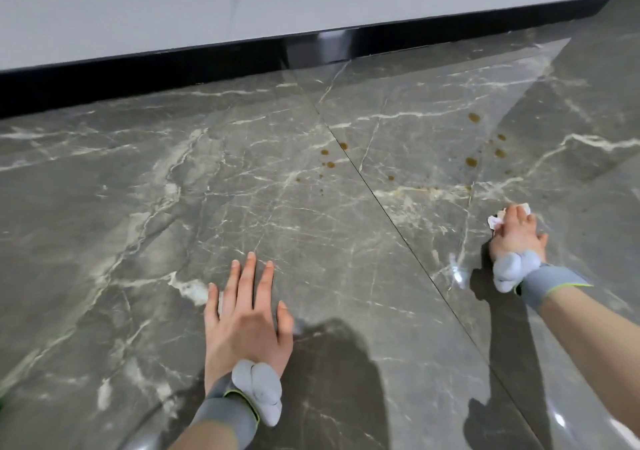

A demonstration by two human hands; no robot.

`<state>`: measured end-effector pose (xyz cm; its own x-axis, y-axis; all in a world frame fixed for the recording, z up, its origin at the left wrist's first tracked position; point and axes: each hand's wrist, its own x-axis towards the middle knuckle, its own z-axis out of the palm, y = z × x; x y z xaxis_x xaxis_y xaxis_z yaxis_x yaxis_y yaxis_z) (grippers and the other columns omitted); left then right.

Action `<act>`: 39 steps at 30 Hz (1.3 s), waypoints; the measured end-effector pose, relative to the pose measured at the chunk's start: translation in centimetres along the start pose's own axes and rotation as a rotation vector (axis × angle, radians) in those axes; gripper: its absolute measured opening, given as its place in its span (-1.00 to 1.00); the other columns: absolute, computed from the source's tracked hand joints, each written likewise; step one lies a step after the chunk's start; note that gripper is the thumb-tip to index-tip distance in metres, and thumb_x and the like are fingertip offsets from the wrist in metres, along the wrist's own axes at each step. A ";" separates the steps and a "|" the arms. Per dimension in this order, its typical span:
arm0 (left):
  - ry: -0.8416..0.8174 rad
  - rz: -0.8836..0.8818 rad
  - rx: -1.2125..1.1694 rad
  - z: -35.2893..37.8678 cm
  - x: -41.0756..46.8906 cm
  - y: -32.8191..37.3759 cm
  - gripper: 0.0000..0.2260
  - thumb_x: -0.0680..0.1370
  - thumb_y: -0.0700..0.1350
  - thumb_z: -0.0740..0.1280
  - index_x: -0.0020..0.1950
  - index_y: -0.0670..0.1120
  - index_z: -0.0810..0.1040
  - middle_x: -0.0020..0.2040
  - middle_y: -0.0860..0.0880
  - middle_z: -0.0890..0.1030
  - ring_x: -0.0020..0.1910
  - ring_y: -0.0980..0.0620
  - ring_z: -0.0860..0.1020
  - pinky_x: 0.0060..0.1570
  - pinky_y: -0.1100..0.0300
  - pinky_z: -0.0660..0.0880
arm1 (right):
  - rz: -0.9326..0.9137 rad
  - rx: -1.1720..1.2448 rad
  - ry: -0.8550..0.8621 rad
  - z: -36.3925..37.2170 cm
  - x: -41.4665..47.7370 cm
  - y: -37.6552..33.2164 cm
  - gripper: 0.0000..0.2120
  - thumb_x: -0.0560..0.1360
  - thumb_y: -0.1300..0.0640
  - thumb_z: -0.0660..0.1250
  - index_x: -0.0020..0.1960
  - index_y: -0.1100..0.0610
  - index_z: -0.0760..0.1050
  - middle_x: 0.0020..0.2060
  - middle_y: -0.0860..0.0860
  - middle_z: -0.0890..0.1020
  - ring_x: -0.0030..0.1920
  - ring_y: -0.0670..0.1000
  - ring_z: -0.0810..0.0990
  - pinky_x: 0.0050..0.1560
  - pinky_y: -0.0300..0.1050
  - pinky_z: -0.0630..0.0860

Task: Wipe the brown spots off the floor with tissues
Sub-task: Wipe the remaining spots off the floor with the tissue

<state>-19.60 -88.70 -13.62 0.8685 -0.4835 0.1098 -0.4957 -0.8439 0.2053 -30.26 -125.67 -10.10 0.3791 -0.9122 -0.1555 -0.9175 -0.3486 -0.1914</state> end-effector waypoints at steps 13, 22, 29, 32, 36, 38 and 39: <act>-0.003 -0.002 0.011 -0.1 0.1 0.0 -0.48 0.45 0.04 0.05 0.35 -0.10 0.45 0.41 -0.09 0.38 0.41 -0.02 0.23 0.36 -0.07 0.09 | -1.112 -0.076 -0.254 6.8 -13.5 -20.9 -0.47 0.58 0.23 0.05 0.50 0.08 -0.04 0.51 -0.03 -0.01 0.50 -0.04 -0.10 0.44 0.02 -0.28; -0.037 -0.011 0.047 -0.1 0.1 0.0 -0.49 0.48 0.03 0.04 0.38 -0.09 0.41 0.44 -0.08 0.34 0.44 -0.02 0.20 0.36 -0.09 0.09 | -0.042 0.045 0.046 1.1 0.9 -5.7 -0.51 0.51 0.18 -0.04 0.43 0.24 0.15 0.44 0.17 0.19 0.46 0.10 0.08 0.42 0.17 0.00; -0.056 -0.009 0.048 0.0 -0.1 0.2 -0.51 0.49 0.03 0.04 0.40 -0.06 0.37 0.45 -0.07 0.32 0.45 -0.02 0.22 0.37 -0.08 0.06 | -0.375 -0.034 -0.080 4.1 -2.2 -18.0 -0.40 0.51 0.30 0.14 0.49 0.17 -0.02 0.51 0.06 -0.01 0.49 0.08 -0.06 0.45 0.14 -0.07; -0.057 -0.017 0.021 -0.1 -0.1 0.3 -0.51 0.49 0.03 0.04 0.39 -0.04 0.36 0.45 -0.05 0.32 0.45 -0.01 0.22 0.37 -0.05 0.04 | -0.847 -0.086 -0.211 7.1 -7.9 -24.6 -0.39 0.54 0.26 0.09 0.50 0.13 -0.10 0.51 0.02 -0.07 0.50 -0.01 -0.14 0.44 0.11 -0.21; -0.055 -0.025 0.003 -0.3 0.0 0.1 -0.51 0.48 0.03 0.05 0.39 -0.04 0.35 0.45 -0.05 0.32 0.45 -0.01 0.21 0.38 -0.04 0.03 | -1.076 -0.124 -0.216 7.3 -8.9 -24.9 -0.47 0.58 0.23 0.05 0.50 0.09 -0.04 0.51 -0.05 -0.04 0.50 -0.04 -0.11 0.44 0.09 -0.23; -0.059 -0.011 0.012 -0.3 0.0 0.0 -0.52 0.49 0.03 0.05 0.39 -0.04 0.35 0.45 -0.06 0.32 0.45 -0.02 0.22 0.38 -0.05 0.04 | -0.857 -0.091 -0.146 6.2 -5.1 -22.0 -0.40 0.50 0.30 0.12 0.49 0.11 0.00 0.51 -0.02 -0.05 0.50 -0.03 -0.11 0.44 0.10 -0.24; -0.062 -0.007 0.016 -0.3 0.0 0.1 -0.52 0.49 0.03 0.05 0.40 -0.04 0.34 0.46 -0.06 0.31 0.46 -0.02 0.21 0.38 -0.05 0.04 | -0.686 -0.064 -0.091 5.5 -2.7 -19.9 -0.38 0.48 0.32 0.12 0.48 0.13 0.00 0.51 0.01 -0.04 0.50 -0.02 -0.11 0.43 0.13 -0.22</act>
<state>-19.63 -88.70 -13.36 0.8699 -0.4909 0.0482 -0.4905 -0.8504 0.1902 -12.34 -115.11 -11.17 0.8819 -0.4605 -0.1008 -0.4712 -0.8546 -0.2182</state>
